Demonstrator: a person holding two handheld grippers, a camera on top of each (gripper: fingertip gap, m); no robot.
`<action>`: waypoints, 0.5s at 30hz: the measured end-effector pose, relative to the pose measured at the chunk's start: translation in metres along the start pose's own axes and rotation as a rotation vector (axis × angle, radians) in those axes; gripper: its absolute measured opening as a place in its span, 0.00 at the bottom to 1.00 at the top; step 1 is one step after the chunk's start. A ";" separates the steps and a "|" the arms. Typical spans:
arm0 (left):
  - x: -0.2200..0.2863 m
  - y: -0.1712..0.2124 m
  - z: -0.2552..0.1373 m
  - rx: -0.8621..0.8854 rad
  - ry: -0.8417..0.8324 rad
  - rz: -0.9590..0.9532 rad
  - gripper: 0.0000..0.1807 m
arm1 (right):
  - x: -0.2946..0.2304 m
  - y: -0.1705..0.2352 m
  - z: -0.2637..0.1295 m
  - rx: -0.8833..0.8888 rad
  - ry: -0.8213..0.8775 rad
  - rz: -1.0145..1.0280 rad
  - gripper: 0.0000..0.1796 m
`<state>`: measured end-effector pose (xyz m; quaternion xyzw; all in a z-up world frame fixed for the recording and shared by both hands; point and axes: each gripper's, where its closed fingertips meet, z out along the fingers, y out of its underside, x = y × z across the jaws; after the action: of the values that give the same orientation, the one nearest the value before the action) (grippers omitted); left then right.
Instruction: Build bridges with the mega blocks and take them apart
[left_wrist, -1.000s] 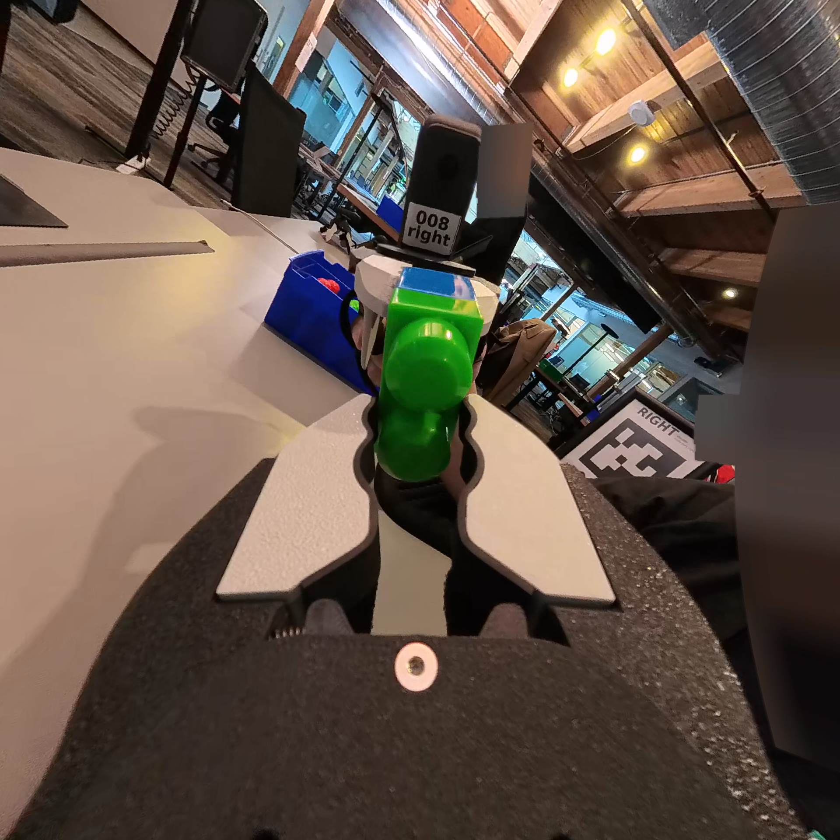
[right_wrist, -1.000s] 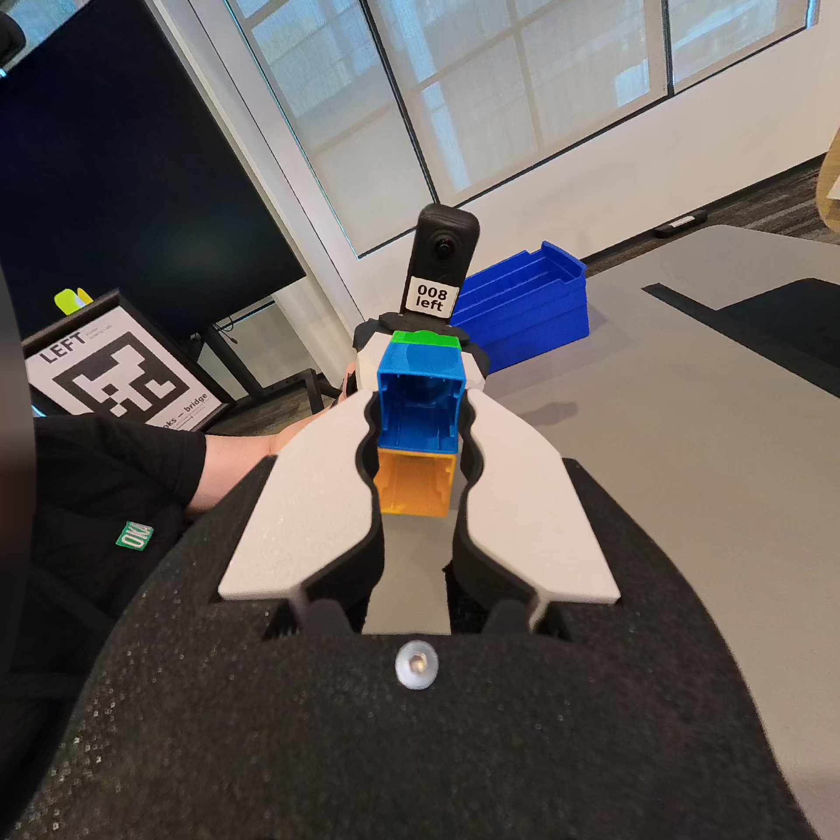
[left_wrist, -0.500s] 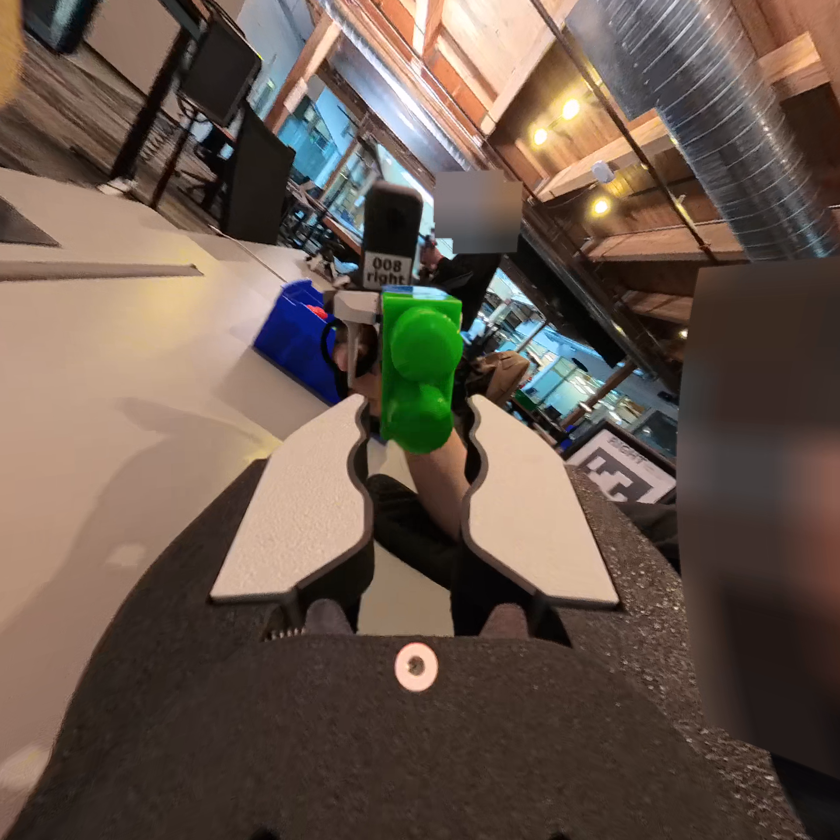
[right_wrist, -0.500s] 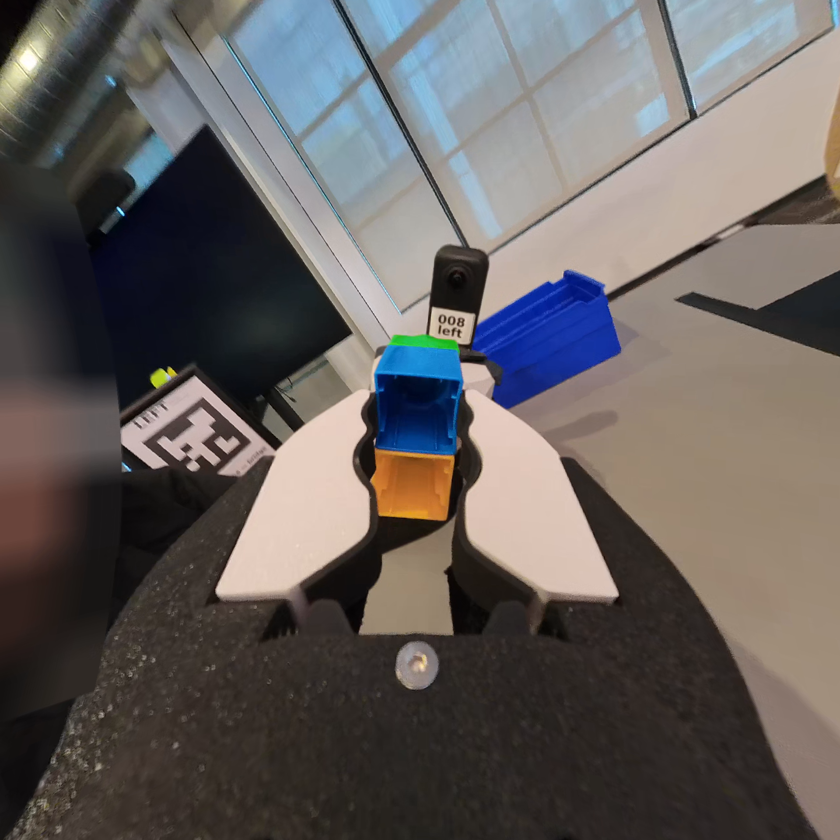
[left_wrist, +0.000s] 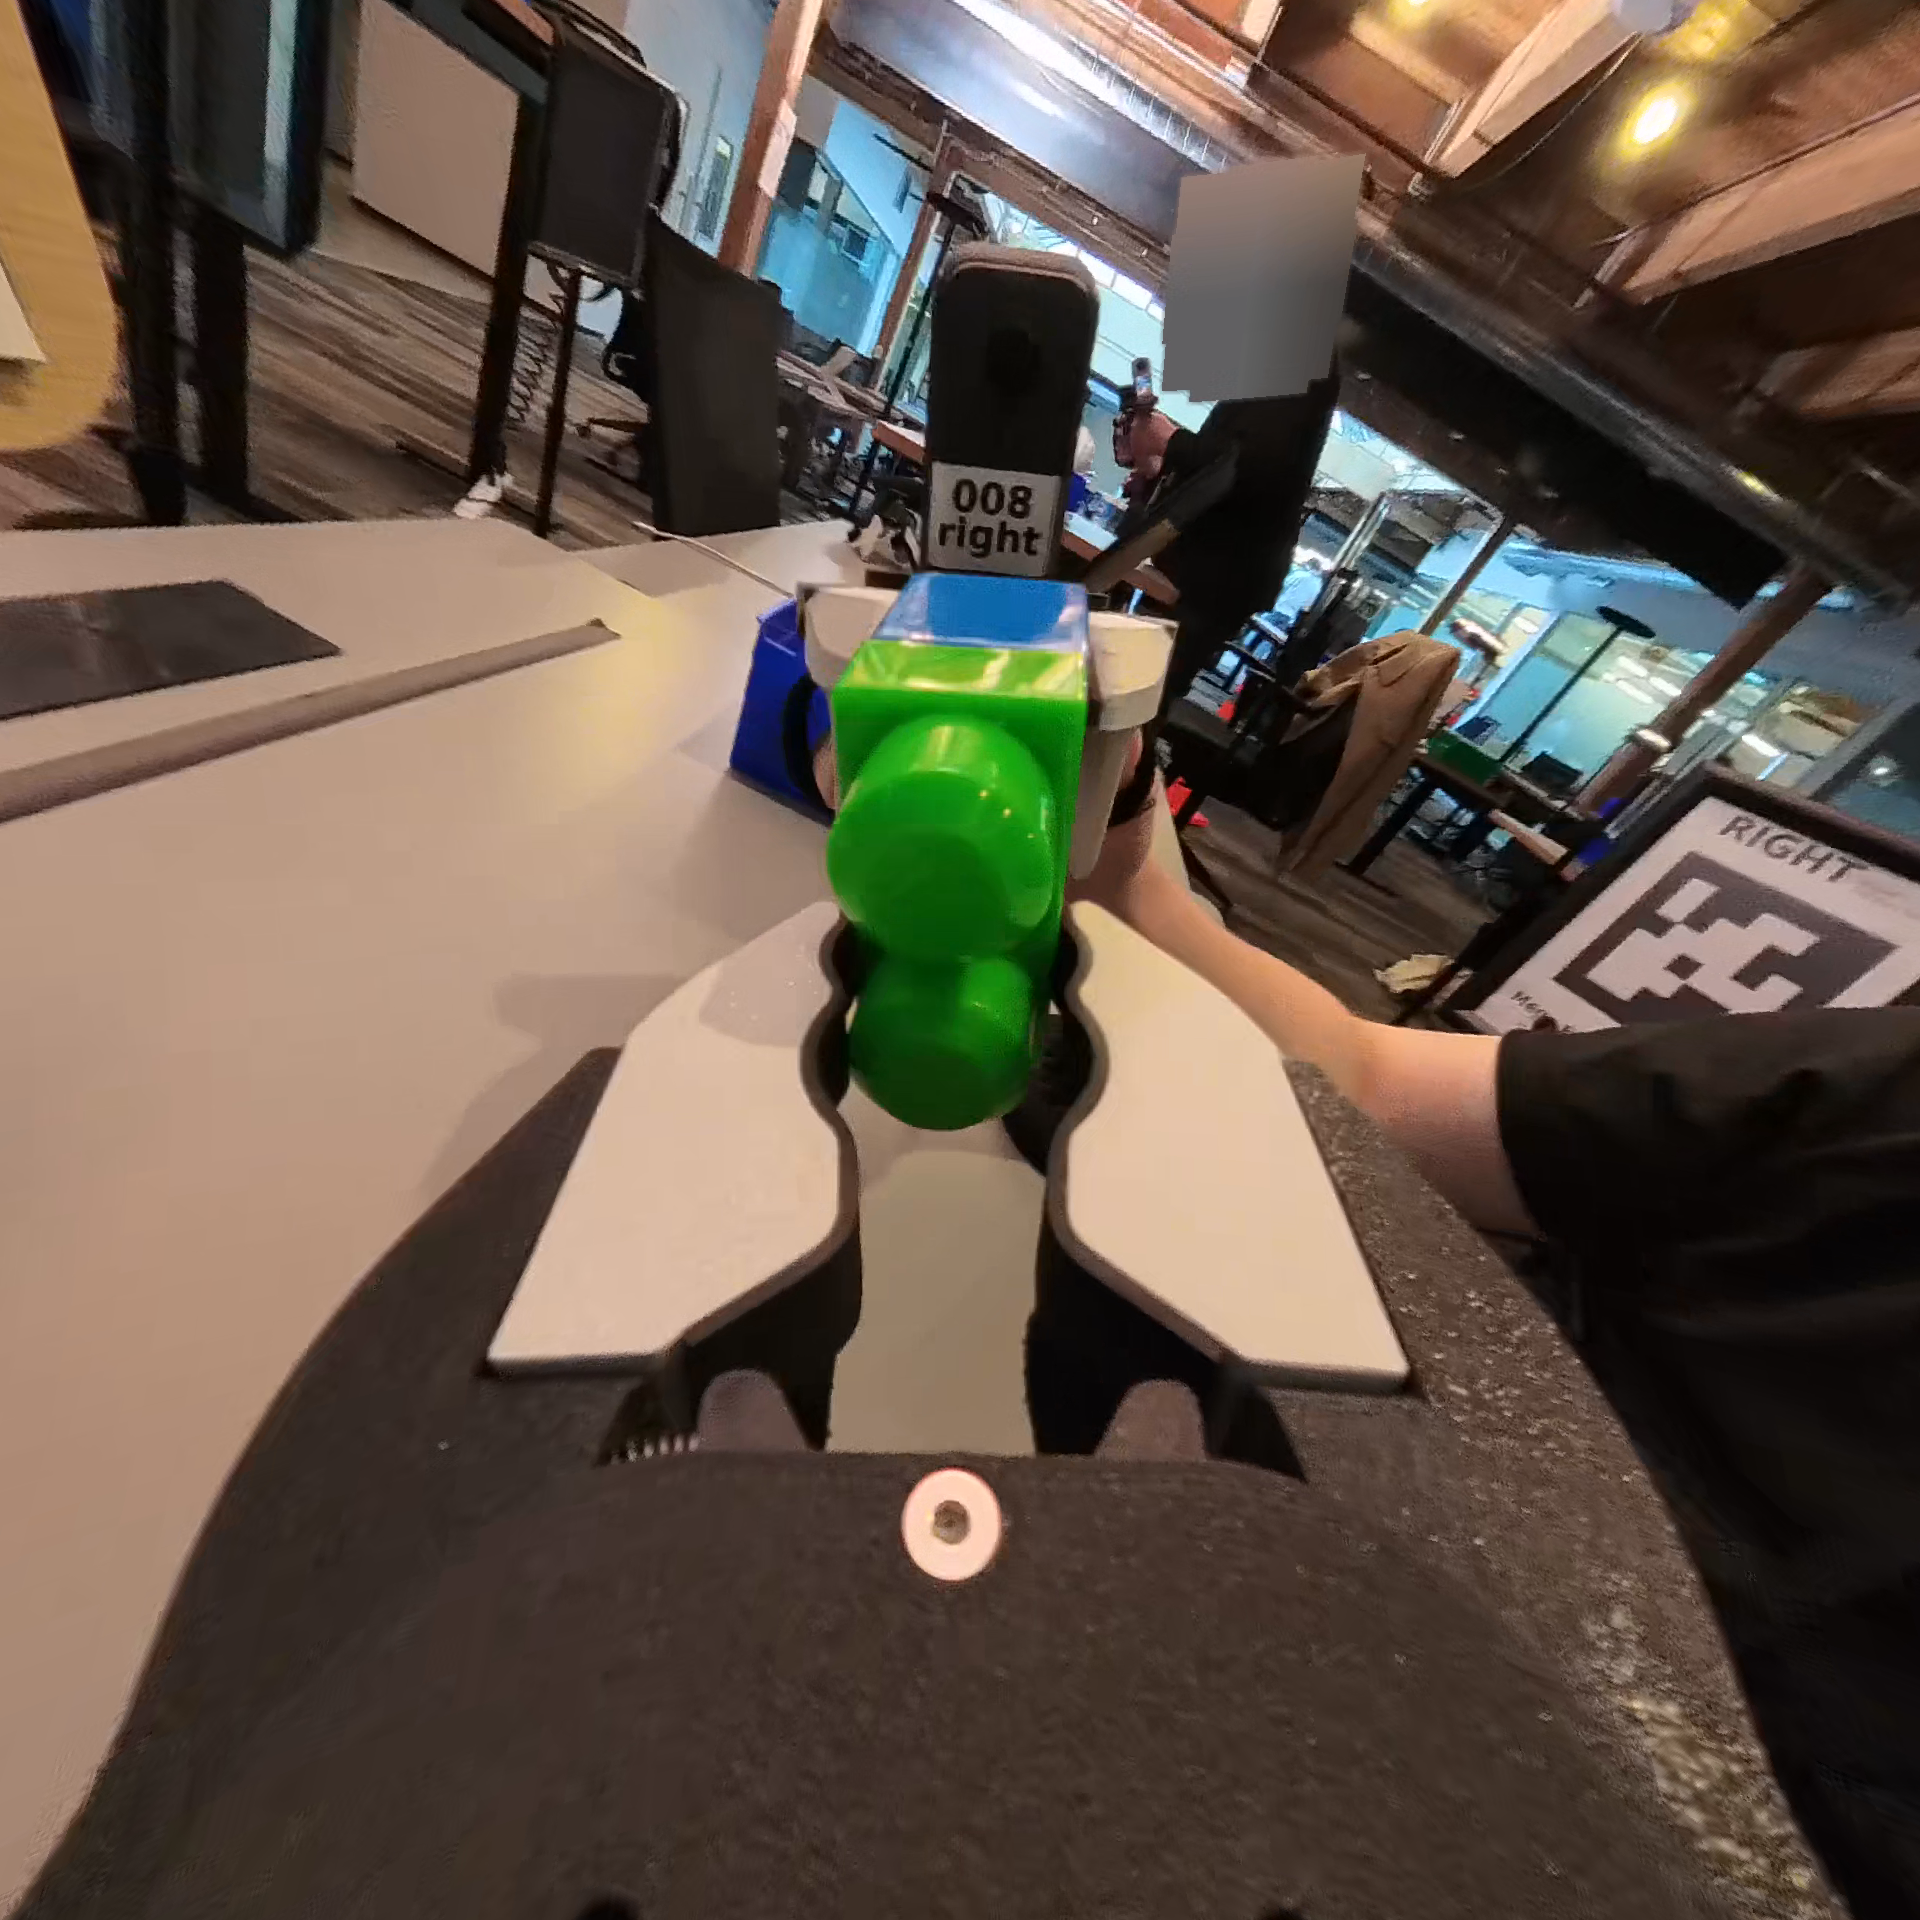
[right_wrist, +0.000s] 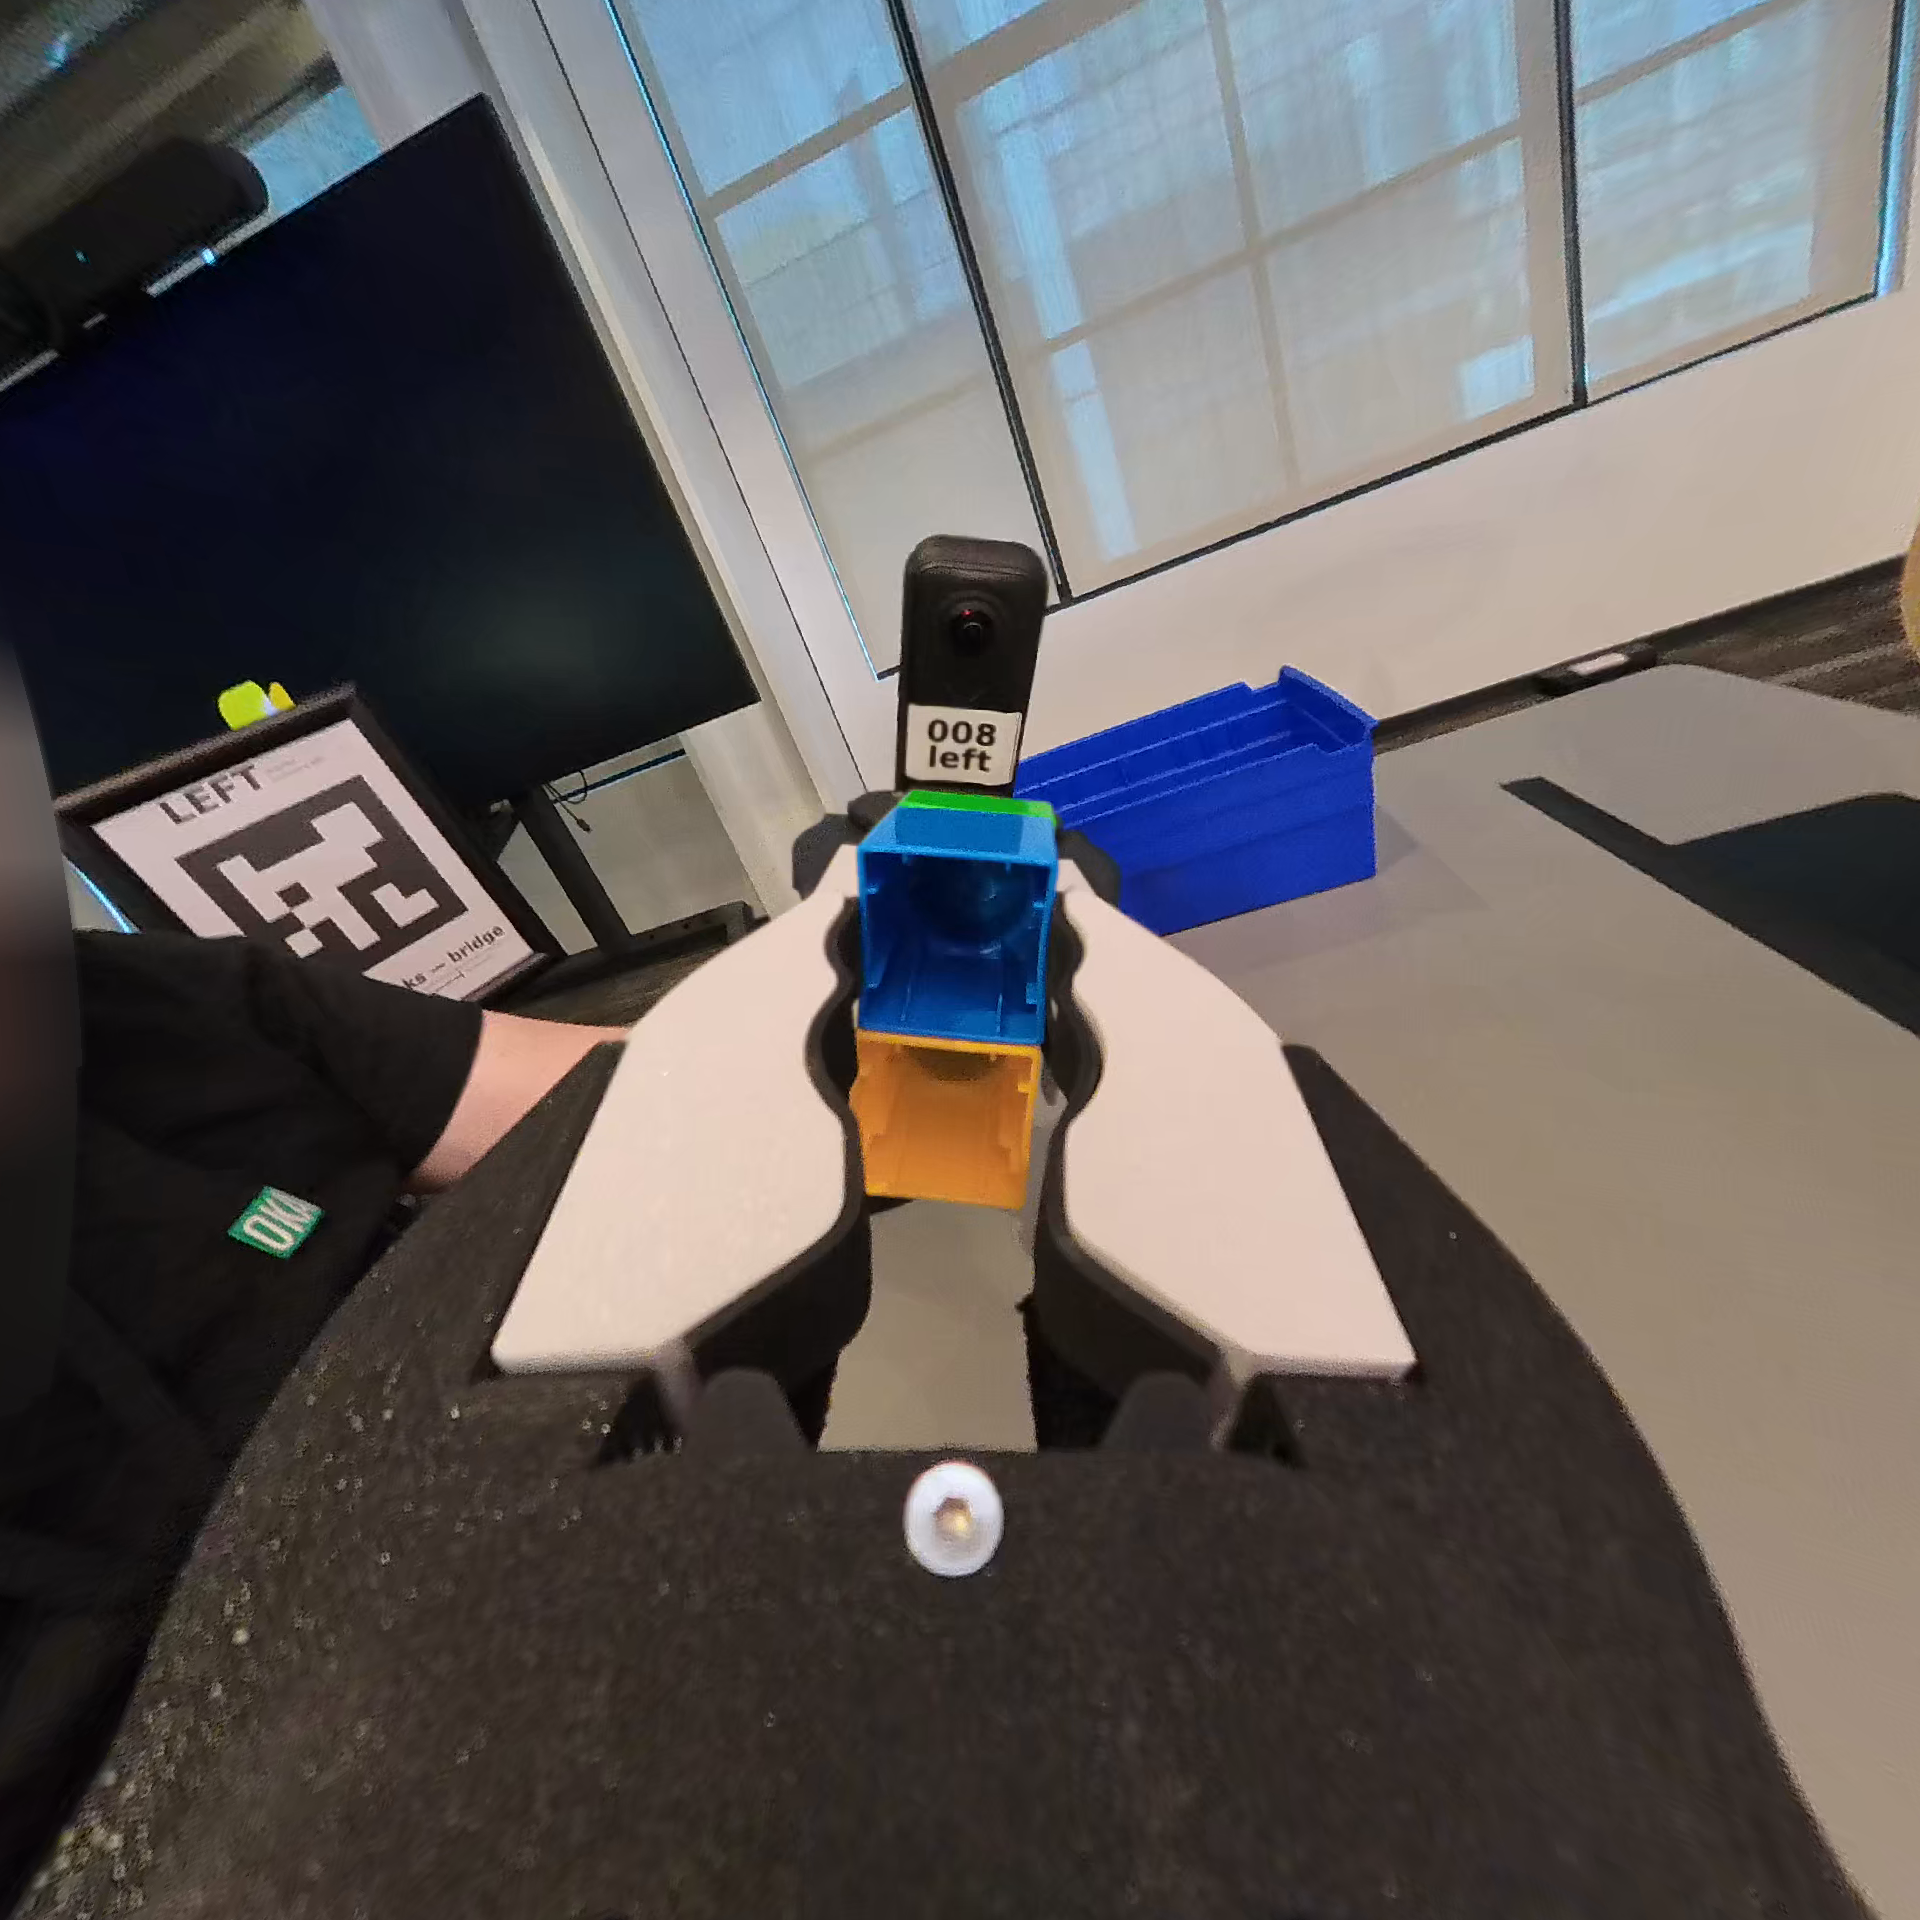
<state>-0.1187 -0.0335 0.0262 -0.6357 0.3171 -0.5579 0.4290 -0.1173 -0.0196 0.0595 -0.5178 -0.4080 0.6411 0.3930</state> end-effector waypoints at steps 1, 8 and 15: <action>0.000 -0.001 -0.001 -0.003 -0.005 0.021 0.20 | -0.001 0.000 0.001 -0.009 0.006 -0.035 0.19; -0.031 -0.029 -0.034 -0.031 -0.515 0.631 0.20 | 0.009 -0.003 -0.024 -0.070 0.087 0.089 0.36; -0.053 -0.026 -0.043 -0.261 -0.965 1.264 0.20 | 0.029 0.008 -0.021 0.036 0.051 0.563 0.33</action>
<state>-0.1721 0.0159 0.0270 -0.5518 0.4592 0.1679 0.6756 -0.1019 0.0071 0.0397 -0.6195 -0.2268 0.7189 0.2188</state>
